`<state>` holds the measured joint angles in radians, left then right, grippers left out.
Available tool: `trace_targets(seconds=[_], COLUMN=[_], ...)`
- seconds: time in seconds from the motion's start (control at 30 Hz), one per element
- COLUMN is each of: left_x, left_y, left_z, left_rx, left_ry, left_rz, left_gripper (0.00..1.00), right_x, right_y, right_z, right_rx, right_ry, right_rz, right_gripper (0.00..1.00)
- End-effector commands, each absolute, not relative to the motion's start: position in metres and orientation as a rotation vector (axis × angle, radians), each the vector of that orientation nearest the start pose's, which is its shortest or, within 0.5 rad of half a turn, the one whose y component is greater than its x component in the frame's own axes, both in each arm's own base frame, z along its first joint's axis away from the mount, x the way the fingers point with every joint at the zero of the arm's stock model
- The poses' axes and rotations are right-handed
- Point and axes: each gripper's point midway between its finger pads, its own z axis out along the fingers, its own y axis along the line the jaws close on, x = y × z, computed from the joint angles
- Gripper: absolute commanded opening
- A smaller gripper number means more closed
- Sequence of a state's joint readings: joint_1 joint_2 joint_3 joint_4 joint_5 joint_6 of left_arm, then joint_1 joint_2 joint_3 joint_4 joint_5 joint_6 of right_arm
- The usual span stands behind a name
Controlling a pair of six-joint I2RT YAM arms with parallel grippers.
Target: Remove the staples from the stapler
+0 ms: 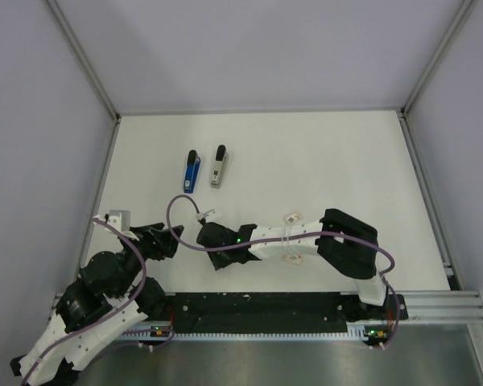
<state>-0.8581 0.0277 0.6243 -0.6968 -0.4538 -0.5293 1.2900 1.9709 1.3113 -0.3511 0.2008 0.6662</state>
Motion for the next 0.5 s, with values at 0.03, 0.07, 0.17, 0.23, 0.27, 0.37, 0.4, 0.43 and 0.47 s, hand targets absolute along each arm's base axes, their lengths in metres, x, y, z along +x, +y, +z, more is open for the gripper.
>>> trace_targets(seconds=[0.03,0.07,0.17,0.23,0.27,0.37,0.4,0.43,0.47], left_x=[0.1492,0.1493,0.1496,0.1496,0.1497,0.1498,0.1501,0.1501,0.1501], left_y=[-0.0840,-0.0842,-0.0838,-0.0834,-0.0835,-0.0828,-0.0828,-0.0828,-0.0828], left_z=[0.2564,0.2566,0.2566,0.2568,0.2566,0.2565,0.2563,0.2563,0.2563], left_rx=[-0.089,-0.091,-0.093,-0.095,-0.094,-0.097,-0.097,-0.098,-0.098], left_ry=[1.670,1.670,1.669,1.668,1.669,1.668,1.669,1.669,1.669], left_rz=[-0.697,-0.698,-0.696,-0.696,-0.695,-0.692,-0.690,-0.690,-0.690], left_gripper=[0.74,0.74,0.74,0.74,0.74,0.74,0.74,0.74,0.74], right_x=[0.1329,0.1334,0.1340,0.1351,0.1362,0.1371,0.1371,0.1378,0.1390], right_y=[0.4343,0.4330,0.4322,0.4300,0.4296,0.4284,0.4272,0.4272,0.4257], right_z=[0.0154,0.0142,0.0129,0.0119,0.0117,0.0098,0.0082,0.0090,0.0082], right_rx=[-0.752,-0.751,-0.753,-0.751,-0.750,-0.748,-0.748,-0.743,-0.740], right_ry=[2.518,2.518,2.514,2.512,2.508,2.505,2.507,2.505,2.504], right_rz=[0.391,0.382,0.366,0.351,0.344,0.329,0.323,0.322,0.314], right_gripper=[0.34,0.33,0.30,0.28,0.27,0.23,0.20,0.19,0.19])
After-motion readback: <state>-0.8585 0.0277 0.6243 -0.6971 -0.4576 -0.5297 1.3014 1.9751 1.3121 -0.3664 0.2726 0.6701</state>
